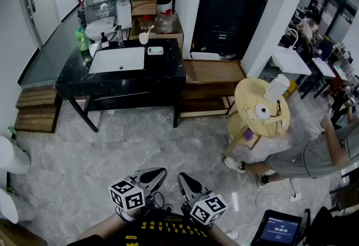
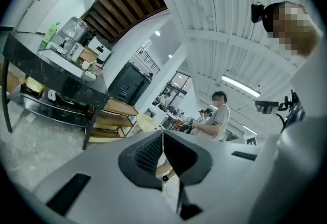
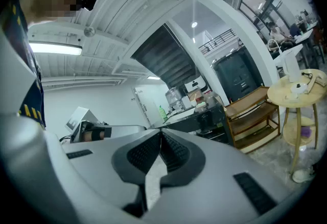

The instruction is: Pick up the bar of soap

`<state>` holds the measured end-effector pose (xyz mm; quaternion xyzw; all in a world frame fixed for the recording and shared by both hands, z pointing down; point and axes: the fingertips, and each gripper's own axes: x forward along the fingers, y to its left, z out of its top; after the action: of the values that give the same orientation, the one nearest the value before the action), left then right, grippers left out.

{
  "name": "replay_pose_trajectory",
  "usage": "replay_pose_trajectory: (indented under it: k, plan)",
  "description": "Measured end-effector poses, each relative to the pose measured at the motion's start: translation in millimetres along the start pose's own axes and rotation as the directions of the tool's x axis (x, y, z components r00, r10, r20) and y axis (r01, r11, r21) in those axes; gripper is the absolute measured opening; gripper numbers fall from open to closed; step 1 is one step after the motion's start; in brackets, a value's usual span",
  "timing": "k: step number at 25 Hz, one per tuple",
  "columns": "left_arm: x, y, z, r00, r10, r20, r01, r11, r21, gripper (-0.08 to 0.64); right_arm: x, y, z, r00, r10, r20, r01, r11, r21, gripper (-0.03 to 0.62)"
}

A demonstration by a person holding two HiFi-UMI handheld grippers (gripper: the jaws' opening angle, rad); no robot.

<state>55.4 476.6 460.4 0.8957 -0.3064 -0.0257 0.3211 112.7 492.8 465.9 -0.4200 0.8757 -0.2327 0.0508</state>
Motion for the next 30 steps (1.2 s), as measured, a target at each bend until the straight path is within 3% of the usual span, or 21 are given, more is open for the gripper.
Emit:
replay_pose_trajectory:
  k: [11, 17, 23, 30]
  plan:
    - [10, 48, 30, 1.000, -0.017, -0.020, 0.016, 1.000, -0.015, 0.014, 56, -12, 5, 0.999, -0.028, -0.017, 0.028, 1.000, 0.008, 0.018]
    - [25, 105, 83, 0.999, -0.047, -0.019, 0.047, 0.999, 0.007, 0.014, 129, -29, 30, 0.997, -0.076, 0.012, 0.076, 0.997, 0.001, 0.018]
    - [23, 171, 142, 0.997, -0.082, -0.006, 0.082, 0.997, -0.006, 0.014, 216, -34, 47, 0.993, -0.118, -0.019, 0.118, 0.993, 0.008, 0.018]
    - [17, 244, 189, 0.999, -0.053, -0.005, 0.053, 0.999, -0.007, 0.014, 291, -43, 56, 0.986, -0.160, -0.044, 0.161, 0.986, 0.044, 0.018]
